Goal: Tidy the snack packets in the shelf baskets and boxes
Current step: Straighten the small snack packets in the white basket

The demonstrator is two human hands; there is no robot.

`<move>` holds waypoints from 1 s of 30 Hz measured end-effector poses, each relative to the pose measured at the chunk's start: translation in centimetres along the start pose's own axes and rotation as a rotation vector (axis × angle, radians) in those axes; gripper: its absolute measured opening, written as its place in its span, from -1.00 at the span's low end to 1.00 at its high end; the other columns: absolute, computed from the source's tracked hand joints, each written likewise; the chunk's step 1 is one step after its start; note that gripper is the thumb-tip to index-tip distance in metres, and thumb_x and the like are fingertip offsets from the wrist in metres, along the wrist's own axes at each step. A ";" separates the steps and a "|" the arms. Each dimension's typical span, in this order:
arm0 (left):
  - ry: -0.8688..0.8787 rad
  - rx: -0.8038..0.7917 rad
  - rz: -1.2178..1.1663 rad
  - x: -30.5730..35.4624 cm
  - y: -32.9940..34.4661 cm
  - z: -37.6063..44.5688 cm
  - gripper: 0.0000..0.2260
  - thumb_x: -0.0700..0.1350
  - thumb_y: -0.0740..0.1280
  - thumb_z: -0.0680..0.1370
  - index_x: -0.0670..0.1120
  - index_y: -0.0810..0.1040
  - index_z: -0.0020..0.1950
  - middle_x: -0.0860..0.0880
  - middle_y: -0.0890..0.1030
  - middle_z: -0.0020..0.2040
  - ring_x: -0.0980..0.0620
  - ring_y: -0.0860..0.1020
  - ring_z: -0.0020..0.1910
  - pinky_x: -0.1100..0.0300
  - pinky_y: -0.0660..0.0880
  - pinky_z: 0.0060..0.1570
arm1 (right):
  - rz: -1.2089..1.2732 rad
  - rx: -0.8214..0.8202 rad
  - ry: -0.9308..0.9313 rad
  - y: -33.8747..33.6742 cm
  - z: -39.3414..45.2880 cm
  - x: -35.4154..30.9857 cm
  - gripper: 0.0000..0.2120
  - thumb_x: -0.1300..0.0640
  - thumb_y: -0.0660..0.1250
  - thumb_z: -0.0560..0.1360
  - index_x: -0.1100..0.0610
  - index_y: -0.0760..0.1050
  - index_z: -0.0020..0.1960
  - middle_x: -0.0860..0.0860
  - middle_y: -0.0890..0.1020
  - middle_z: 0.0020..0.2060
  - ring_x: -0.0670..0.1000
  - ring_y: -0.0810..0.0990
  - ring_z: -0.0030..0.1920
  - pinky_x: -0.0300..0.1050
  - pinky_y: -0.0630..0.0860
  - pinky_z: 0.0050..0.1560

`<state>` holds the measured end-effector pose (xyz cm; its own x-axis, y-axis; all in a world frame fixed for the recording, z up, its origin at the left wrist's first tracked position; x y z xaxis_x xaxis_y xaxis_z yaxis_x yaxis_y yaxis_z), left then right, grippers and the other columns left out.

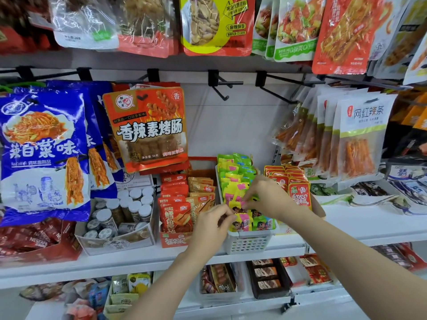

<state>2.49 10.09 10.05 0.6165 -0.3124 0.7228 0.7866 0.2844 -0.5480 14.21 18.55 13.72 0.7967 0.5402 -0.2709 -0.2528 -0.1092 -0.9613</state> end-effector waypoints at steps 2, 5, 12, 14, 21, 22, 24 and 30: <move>-0.009 0.015 0.007 -0.3 0.0 -0.1 -0.88 -0.14 0.40 0.56 -0.12 0.58 -0.17 0.15 0.51 -0.27 0.20 0.43 -0.34 0.31 0.31 -0.31 | 0.021 0.044 -0.022 0.1 0.1 -0.6 -0.86 0.00 0.49 0.43 0.04 0.70 -0.07 0.00 0.58 0.05 0.01 0.47 0.18 -0.06 0.42 0.21; -0.016 -0.006 0.020 -0.6 0.1 -0.1 -0.86 -0.11 0.39 0.57 -0.13 0.56 -0.15 0.19 0.44 -0.32 0.21 0.41 -0.37 0.36 0.25 -0.34 | 0.163 0.157 -0.049 -1.8 0.2 -1.3 -0.92 0.10 0.39 0.53 0.10 0.58 -0.11 0.00 0.65 -0.01 -0.01 0.60 0.03 -0.15 0.47 0.05; -0.129 -0.161 -0.189 -1.0 1.1 -0.2 -0.88 0.01 0.34 0.59 -0.01 0.49 -0.07 0.12 0.55 -0.23 0.20 0.51 -0.30 0.32 0.39 -0.30 | 0.406 0.412 0.101 -11.1 -1.1 2.3 -0.89 0.07 0.37 0.55 0.09 0.50 -0.09 -0.01 0.70 -0.17 -0.05 0.67 -0.19 -0.19 0.58 -0.14; -0.268 -0.165 -0.371 -1.2 1.0 0.2 -0.87 0.05 0.29 0.60 0.01 0.45 0.00 0.10 0.62 -0.10 0.23 0.59 -0.15 0.38 0.47 -0.15 | 0.507 0.495 0.122 -13.2 -1.9 3.4 -0.89 0.06 0.38 0.54 0.10 0.51 -0.06 0.00 0.70 -0.16 -0.01 0.69 -0.19 -0.12 0.62 -0.15; -0.490 -0.236 -0.445 -0.9 1.2 1.9 -0.76 0.05 0.08 0.69 0.01 0.46 0.22 0.08 0.59 0.12 0.10 0.53 0.19 0.12 0.43 0.26 | 0.580 0.530 0.108 -15.7 -2.8 3.4 -0.92 0.08 0.39 0.54 0.08 0.54 -0.06 0.02 0.72 -0.21 0.07 0.71 -0.24 0.11 0.66 -0.15; -0.483 -0.237 -0.450 -0.6 1.2 2.1 -0.76 0.04 0.08 0.69 0.01 0.46 0.22 0.07 0.59 0.12 0.11 0.53 0.18 0.17 0.43 0.23 | 0.587 0.524 0.113 -15.8 -2.9 3.4 -0.93 0.08 0.39 0.54 0.07 0.53 -0.07 0.02 0.72 -0.22 0.07 0.71 -0.25 0.12 0.66 -0.14; -0.441 -0.175 -0.448 0.1 0.2 2.5 -0.79 0.00 0.11 0.69 0.01 0.51 0.17 0.07 0.60 0.12 0.16 0.54 0.14 0.37 0.43 0.11 | 0.632 0.519 0.117 -15.7 -3.0 3.2 -0.94 0.09 0.38 0.55 0.06 0.53 -0.09 0.02 0.72 -0.23 0.05 0.71 -0.24 0.05 0.67 -0.17; -0.363 -0.138 -0.657 2.5 -0.3 2.7 -0.79 -0.03 0.38 0.56 -0.07 0.62 0.16 0.01 0.70 -0.01 0.10 0.67 -0.04 0.30 0.57 -0.04 | 0.853 0.507 0.122 -15.5 -3.2 3.1 -0.94 0.12 0.35 0.56 0.10 0.53 -0.08 0.03 0.73 -0.25 -0.05 0.71 -0.22 -0.19 0.65 -0.26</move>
<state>3.67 11.69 13.14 -0.0109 -0.0540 0.9985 0.9997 0.0201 0.0120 22.33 19.27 27.58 0.2828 0.3547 -0.8912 -0.9483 -0.0363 -0.3154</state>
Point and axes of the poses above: each hand's wrist, its own z-axis towards the middle knuckle, its own y-axis out of the palm, x = y × z, the point moved 9 cm from there along z, towards the middle knuckle
